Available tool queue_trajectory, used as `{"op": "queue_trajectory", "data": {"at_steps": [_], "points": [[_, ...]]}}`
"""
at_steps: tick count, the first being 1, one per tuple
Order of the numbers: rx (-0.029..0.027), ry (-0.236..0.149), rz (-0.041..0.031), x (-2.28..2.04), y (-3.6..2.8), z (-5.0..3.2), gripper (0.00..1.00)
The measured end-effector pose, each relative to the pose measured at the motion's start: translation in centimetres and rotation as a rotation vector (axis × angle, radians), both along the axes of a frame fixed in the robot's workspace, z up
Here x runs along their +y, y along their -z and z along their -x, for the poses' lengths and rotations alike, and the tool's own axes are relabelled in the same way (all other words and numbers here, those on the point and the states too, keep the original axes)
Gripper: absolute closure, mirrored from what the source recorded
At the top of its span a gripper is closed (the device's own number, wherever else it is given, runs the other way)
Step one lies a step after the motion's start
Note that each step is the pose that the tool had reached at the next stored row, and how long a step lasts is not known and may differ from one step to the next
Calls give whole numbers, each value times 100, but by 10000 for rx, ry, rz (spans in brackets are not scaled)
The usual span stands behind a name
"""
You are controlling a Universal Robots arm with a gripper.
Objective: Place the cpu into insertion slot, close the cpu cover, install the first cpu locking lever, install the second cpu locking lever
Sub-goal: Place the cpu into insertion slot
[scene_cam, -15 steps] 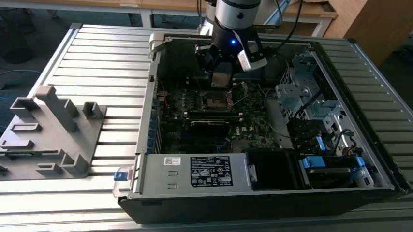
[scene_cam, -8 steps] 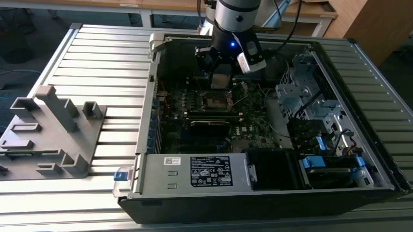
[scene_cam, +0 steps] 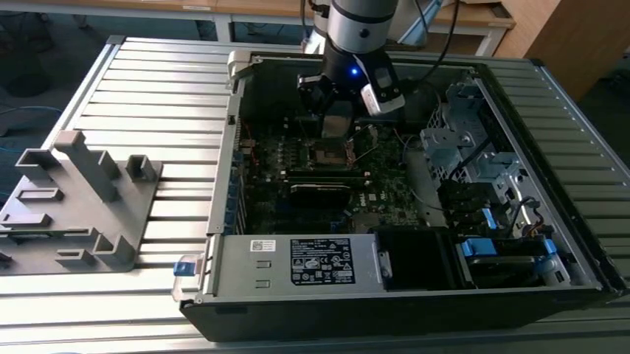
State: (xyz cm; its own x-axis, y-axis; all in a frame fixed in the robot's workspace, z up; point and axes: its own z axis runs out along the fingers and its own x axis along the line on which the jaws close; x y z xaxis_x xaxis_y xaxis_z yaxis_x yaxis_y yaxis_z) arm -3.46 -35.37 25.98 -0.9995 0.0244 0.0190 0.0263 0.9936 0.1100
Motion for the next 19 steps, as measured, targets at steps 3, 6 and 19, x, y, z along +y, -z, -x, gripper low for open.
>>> {"op": "queue_trajectory", "data": {"at_steps": [3, 6, 19], "points": [[-11, -1, 141, 0, 18, 0, 46], [-41, 0, 177, 0, 55, 0, 46], [-184, 4, 177, 0, 177, 12, 46]]}}
